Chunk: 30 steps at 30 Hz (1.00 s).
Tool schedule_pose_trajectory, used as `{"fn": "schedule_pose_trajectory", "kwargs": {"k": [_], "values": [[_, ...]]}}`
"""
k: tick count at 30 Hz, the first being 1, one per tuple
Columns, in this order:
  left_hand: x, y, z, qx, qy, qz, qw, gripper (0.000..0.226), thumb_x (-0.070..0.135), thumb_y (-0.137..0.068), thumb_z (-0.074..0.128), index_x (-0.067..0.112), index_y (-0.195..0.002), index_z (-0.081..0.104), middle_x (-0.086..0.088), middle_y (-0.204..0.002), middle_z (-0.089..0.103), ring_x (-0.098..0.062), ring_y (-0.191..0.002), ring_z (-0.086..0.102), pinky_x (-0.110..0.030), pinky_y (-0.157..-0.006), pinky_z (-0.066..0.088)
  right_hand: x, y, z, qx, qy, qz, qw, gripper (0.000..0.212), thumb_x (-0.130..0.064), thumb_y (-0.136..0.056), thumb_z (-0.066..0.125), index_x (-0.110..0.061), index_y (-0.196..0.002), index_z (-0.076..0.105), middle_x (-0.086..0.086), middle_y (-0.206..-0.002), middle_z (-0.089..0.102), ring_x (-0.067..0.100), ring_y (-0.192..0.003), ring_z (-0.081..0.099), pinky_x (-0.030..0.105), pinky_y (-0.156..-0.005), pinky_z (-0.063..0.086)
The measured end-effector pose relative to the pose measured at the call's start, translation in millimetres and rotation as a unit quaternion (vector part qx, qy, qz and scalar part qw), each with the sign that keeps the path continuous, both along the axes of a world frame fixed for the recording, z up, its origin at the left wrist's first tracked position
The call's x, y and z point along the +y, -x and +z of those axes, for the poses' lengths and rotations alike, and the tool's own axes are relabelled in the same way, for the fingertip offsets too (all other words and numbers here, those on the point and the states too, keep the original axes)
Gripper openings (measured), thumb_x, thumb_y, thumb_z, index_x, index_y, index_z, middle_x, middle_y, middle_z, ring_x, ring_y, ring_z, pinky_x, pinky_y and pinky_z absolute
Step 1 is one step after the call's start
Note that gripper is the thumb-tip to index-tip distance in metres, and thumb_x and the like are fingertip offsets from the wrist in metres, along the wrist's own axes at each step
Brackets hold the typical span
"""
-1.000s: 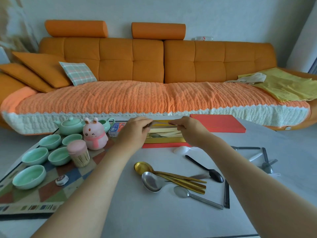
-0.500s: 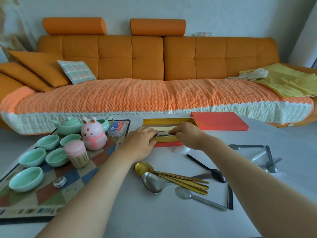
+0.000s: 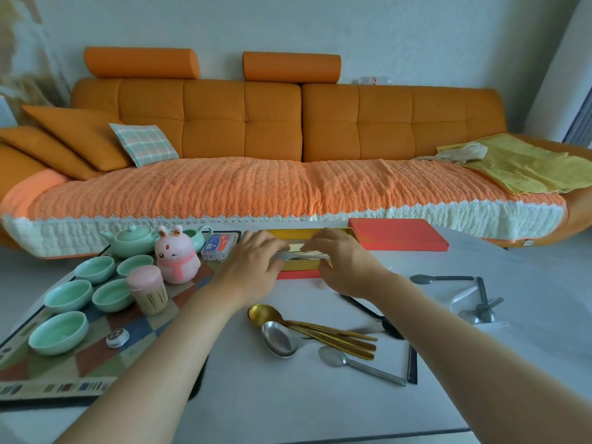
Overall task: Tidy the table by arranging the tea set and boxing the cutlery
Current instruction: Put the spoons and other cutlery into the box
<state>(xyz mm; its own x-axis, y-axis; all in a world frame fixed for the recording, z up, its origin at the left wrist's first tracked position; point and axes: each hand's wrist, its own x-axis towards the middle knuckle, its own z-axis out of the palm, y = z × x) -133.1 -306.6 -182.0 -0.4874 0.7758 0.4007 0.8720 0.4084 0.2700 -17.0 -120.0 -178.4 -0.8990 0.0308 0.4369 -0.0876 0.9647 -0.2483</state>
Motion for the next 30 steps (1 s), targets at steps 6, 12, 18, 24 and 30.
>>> {"fn": "schedule_pose_trajectory", "kwargs": {"k": [6,12,18,24,30], "values": [[-28,-33,25,-0.166,0.068,-0.047,0.983,0.004,0.034,-0.091,0.060,0.034,-0.091,0.065,0.015,-0.101,0.056,-0.006,-0.095,0.052,-0.021,-0.074,0.037,-43,-22,18,-0.200,0.063,0.044,0.977,0.019,-0.021,-0.082,0.056,-0.032,-0.082,0.071,-0.012,-0.086,0.069,0.003,-0.071,0.058,0.022,-0.066,0.049],[-58,-42,22,-0.172,0.225,-0.081,0.955,0.049,0.065,-0.057,0.077,0.049,-0.101,0.065,0.026,-0.113,0.047,0.004,-0.114,0.041,-0.029,-0.097,0.040,-55,-34,15,-0.329,0.026,0.075,0.941,0.015,-0.039,-0.081,0.073,-0.033,-0.095,0.072,-0.019,-0.086,0.065,0.002,-0.082,0.060,0.023,-0.073,0.048],[-57,-48,9,-0.168,0.161,-0.084,0.969,0.016,0.033,-0.077,0.079,0.046,-0.073,0.071,0.029,-0.115,0.051,0.006,-0.113,0.044,-0.028,-0.101,0.041,-49,-32,11,-0.314,0.025,0.056,0.948,0.013,-0.037,-0.080,0.074,-0.037,-0.092,0.071,-0.019,-0.088,0.065,0.003,-0.085,0.060,0.026,-0.078,0.051],[-57,-39,16,-0.219,0.097,-0.091,0.967,0.017,0.029,-0.084,0.075,0.041,-0.073,0.073,0.029,-0.105,0.065,0.008,-0.103,0.057,-0.027,-0.100,0.043,-36,-32,8,-0.291,0.078,0.033,0.953,0.014,-0.029,-0.083,0.069,-0.038,-0.093,0.072,-0.021,-0.093,0.066,0.002,-0.085,0.061,0.017,-0.070,0.048],[-47,-41,1,-0.171,0.158,-0.107,0.967,0.029,0.031,-0.070,0.083,0.043,-0.094,0.071,0.021,-0.106,0.059,0.003,-0.103,0.054,-0.022,-0.091,0.047,-31,-27,5,-0.289,0.089,0.023,0.953,0.020,-0.028,-0.078,0.072,-0.036,-0.096,0.070,-0.019,-0.092,0.065,0.004,-0.084,0.063,0.025,-0.073,0.055]]}}
